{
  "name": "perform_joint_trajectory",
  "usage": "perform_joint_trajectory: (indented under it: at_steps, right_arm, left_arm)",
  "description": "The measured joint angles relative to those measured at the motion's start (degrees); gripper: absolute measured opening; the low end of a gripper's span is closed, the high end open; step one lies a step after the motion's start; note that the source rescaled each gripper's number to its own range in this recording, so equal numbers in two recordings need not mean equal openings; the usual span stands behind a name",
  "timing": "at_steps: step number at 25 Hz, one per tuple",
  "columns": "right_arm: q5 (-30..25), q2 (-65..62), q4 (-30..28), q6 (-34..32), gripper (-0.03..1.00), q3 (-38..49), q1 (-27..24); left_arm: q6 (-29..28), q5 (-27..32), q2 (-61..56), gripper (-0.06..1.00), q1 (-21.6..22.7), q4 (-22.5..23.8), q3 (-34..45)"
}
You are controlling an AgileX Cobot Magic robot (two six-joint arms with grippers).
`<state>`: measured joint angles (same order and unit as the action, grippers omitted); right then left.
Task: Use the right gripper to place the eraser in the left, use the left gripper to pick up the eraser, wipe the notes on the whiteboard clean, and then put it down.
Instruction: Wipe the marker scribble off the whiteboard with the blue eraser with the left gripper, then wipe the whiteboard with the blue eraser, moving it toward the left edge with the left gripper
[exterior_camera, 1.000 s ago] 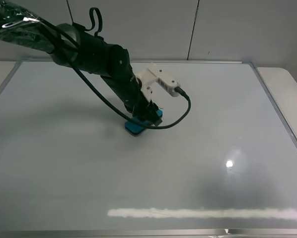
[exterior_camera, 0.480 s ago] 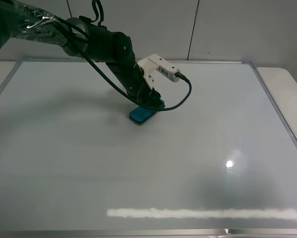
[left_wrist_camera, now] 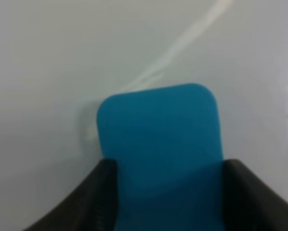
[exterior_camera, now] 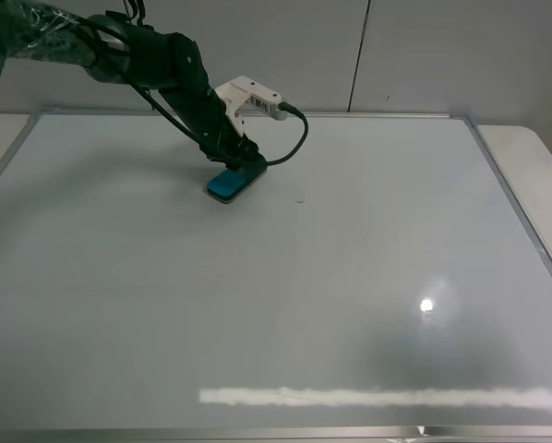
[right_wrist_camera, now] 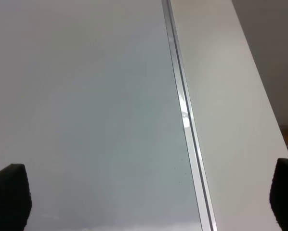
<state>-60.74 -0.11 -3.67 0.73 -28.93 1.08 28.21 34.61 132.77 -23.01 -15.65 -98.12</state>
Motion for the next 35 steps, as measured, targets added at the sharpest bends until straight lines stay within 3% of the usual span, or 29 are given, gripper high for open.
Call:
perform_joint_trajectory:
  at_steps: [5, 12, 17, 22, 29, 33, 35]
  right_arm:
    - [0.0, 0.0, 0.0, 0.0, 1.0, 0.0, 0.0]
    - [0.0, 0.0, 0.0, 0.0, 1.0, 0.0, 0.0]
    - [0.0, 0.0, 0.0, 0.0, 1.0, 0.0, 0.0]
    - [0.0, 0.0, 0.0, 0.0, 1.0, 0.0, 0.0]
    - [0.0, 0.0, 0.0, 0.0, 1.0, 0.0, 0.0]
    - [0.0, 0.0, 0.0, 0.0, 1.0, 0.0, 0.0]
    - [0.0, 0.0, 0.0, 0.0, 1.0, 0.0, 0.0]
  left_arm:
    - [0.2, 2.24, 0.0, 0.0, -3.1, 1.08, -0.11]
    - [-0.53, 2.51, 0.37, 0.0, -17.88, -1.94, 0.0]
    - [-1.26, 0.98, 0.62, 0.0, -22.7, -1.85, 0.06]
    - [-1.45, 1.36, 0.62, 0.0, -19.55, -1.73, 0.06]
    - [-1.51, 2.59, -0.23, 0.0, -7.08, 0.08, 0.06]
    - [-2.52, 6.04, -1.67, 0.0, -3.3, 3.43, 0.29]
    - [-5.13, 8.56, -3.22, 0.0, -1.55, 7.33, 0.81]
